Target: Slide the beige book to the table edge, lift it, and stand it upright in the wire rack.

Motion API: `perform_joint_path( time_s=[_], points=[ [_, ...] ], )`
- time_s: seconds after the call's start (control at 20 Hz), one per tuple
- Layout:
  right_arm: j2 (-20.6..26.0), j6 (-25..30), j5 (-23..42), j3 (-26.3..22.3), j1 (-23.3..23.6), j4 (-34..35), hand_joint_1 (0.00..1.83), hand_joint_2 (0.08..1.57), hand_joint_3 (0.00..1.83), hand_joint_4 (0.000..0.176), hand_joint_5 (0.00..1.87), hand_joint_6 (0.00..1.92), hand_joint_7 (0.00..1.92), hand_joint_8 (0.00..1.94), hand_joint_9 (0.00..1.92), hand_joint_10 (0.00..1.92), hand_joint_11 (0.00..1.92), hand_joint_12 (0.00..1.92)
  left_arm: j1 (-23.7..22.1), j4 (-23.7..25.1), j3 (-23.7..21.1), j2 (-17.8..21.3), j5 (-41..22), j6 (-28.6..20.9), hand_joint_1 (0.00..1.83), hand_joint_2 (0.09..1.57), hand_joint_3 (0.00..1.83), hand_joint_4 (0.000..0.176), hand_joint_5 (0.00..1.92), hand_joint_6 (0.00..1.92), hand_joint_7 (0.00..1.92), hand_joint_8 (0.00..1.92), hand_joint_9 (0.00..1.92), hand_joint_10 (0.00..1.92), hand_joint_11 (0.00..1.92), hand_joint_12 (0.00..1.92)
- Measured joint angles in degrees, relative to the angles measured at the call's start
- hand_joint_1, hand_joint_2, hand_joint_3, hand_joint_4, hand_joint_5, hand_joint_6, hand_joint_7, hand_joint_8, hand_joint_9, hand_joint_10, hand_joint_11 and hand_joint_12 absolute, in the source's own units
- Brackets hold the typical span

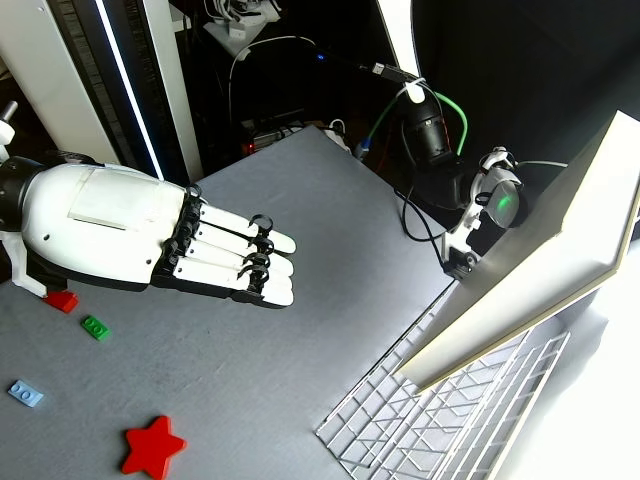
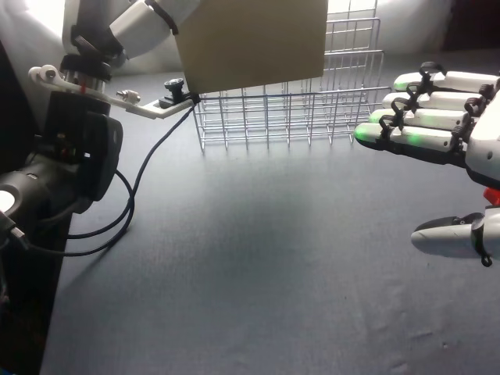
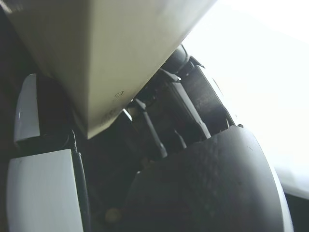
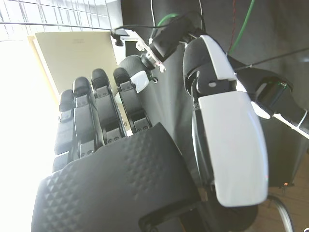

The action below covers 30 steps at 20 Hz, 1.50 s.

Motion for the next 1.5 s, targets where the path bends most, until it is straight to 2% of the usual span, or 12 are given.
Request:
perform_joint_path(
  time_s=[0.05, 0.2, 0.25, 0.45, 0.7, 0.75, 0.95, 1.1, 1.15, 1.2, 1.4, 1.5],
  points=[
    [-0.1, 0.0, 0.1, 0.0, 0.0, 0.1, 0.09, 1.18, 0.00, 0.000, 0.11, 0.01, 0.14, 0.00, 0.11, 0.00, 0.00, 0.14, 0.1, -0.1, 0.3, -0.1, -0.1, -0.1, 1.25, 1.16, 0.00, 0.000, 0.87, 0.93, 0.96, 1.30, 1.05, 1.27, 0.87, 1.47],
    [-0.3, 0.0, 0.2, 0.0, 0.0, 0.0, 0.11, 1.18, 0.00, 0.000, 0.12, 0.01, 0.15, 0.00, 0.10, 0.00, 0.00, 0.21, 0.1, -0.4, 0.8, -0.1, -0.2, -0.1, 1.25, 1.17, 0.00, 0.000, 0.84, 0.95, 0.92, 1.37, 1.04, 1.33, 0.88, 1.53],
    [-0.3, 0.0, 0.3, 0.1, 0.0, 0.0, 0.12, 1.18, 0.00, 0.000, 0.10, 0.01, 0.14, 0.00, 0.09, 0.00, 0.00, 0.14, 0.1, -0.5, 0.9, -0.1, -0.2, 0.0, 1.25, 1.17, 0.00, 0.000, 0.84, 0.94, 0.92, 1.37, 1.04, 1.34, 0.88, 1.53],
    [-0.5, 0.0, 0.5, 0.2, 0.0, 0.0, 0.09, 1.17, 0.00, 0.000, 0.13, 0.01, 0.15, 0.00, 0.11, 0.00, 0.00, 0.24, 0.1, -2.6, 0.9, -0.1, -0.2, 0.3, 1.25, 1.17, 0.00, 0.000, 0.82, 0.97, 0.94, 1.34, 1.04, 1.30, 0.85, 1.52],
    [-1.1, 0.0, 0.9, 0.5, 0.0, 0.0, 0.09, 1.17, 0.00, 0.000, 0.11, 0.00, 0.15, 0.00, 0.11, 0.00, 0.00, 0.24, 0.1, -2.7, 0.9, -0.4, -0.1, 0.4, 1.25, 1.17, 0.00, 0.000, 0.83, 0.97, 0.95, 1.32, 1.04, 1.31, 0.86, 1.53],
    [-1.1, 0.0, 1.0, 0.5, 0.0, 0.0, 0.09, 1.17, 0.00, 0.000, 0.12, 0.00, 0.16, 0.00, 0.13, 0.01, 0.00, 0.31, 0.1, -2.6, 0.9, -0.5, -0.1, 0.4, 1.25, 1.17, 0.00, 0.000, 0.83, 0.97, 0.95, 1.32, 1.04, 1.31, 0.86, 1.53],
    [-1.4, 0.0, 1.0, 0.7, 0.1, 0.1, 0.11, 1.17, 0.00, 0.000, 0.11, 0.00, 0.15, 0.00, 0.12, 0.00, 0.00, 0.26, 0.1, -3.0, 0.3, -0.7, 0.1, 0.3, 1.25, 1.16, 0.00, 0.000, 0.85, 0.94, 0.95, 1.32, 1.04, 1.30, 0.88, 1.51],
    [-1.9, -0.1, 1.2, 0.7, 0.1, 0.0, 0.10, 1.17, 0.00, 0.000, 0.12, 0.00, 0.15, 0.00, 0.13, 0.00, 0.00, 0.27, 0.1, -2.3, 0.1, -0.9, 0.1, 0.3, 1.25, 1.16, 0.00, 0.000, 0.86, 0.93, 0.96, 1.30, 1.05, 1.27, 0.88, 1.50],
    [-1.9, -0.1, 1.4, 0.7, 0.1, 0.0, 0.08, 1.18, 0.00, 0.000, 0.08, 0.00, 0.13, 0.00, 0.09, 0.00, 0.00, 0.16, 0.1, -1.8, 0.1, -0.9, 0.3, 0.3, 1.25, 1.16, 0.00, 0.000, 0.87, 0.92, 0.95, 1.31, 1.04, 1.32, 0.87, 1.53],
    [-1.9, -0.1, 1.4, 0.7, 0.1, 0.0, 0.08, 1.18, 0.00, 0.000, 0.08, 0.00, 0.13, 0.00, 0.09, 0.00, 0.00, 0.16, 0.1, -1.3, 0.1, -0.9, 0.5, 0.1, 1.25, 1.16, 0.00, 0.000, 0.87, 0.92, 0.95, 1.31, 1.04, 1.32, 0.87, 1.53],
    [-1.9, -0.1, 1.4, 0.7, 0.1, 0.0, 0.10, 1.18, 0.00, 0.000, 0.09, 0.00, 0.15, 0.00, 0.11, 0.00, 0.00, 0.16, 0.0, 4.3, 1.7, -0.9, 1.9, -0.8, 1.25, 1.17, 0.00, 0.000, 0.83, 0.98, 0.94, 1.33, 1.03, 1.30, 0.85, 1.51],
    [-1.9, -0.1, 1.4, 0.9, 0.1, 0.0, 0.09, 1.18, 0.00, 0.000, 0.09, 0.00, 0.15, 0.00, 0.11, 0.00, 0.00, 0.13, -0.2, 5.3, 2.4, -0.9, 3.0, -0.8, 1.25, 1.17, 0.00, 0.000, 0.85, 0.95, 0.95, 1.32, 1.05, 1.29, 0.86, 1.49]
  ],
)
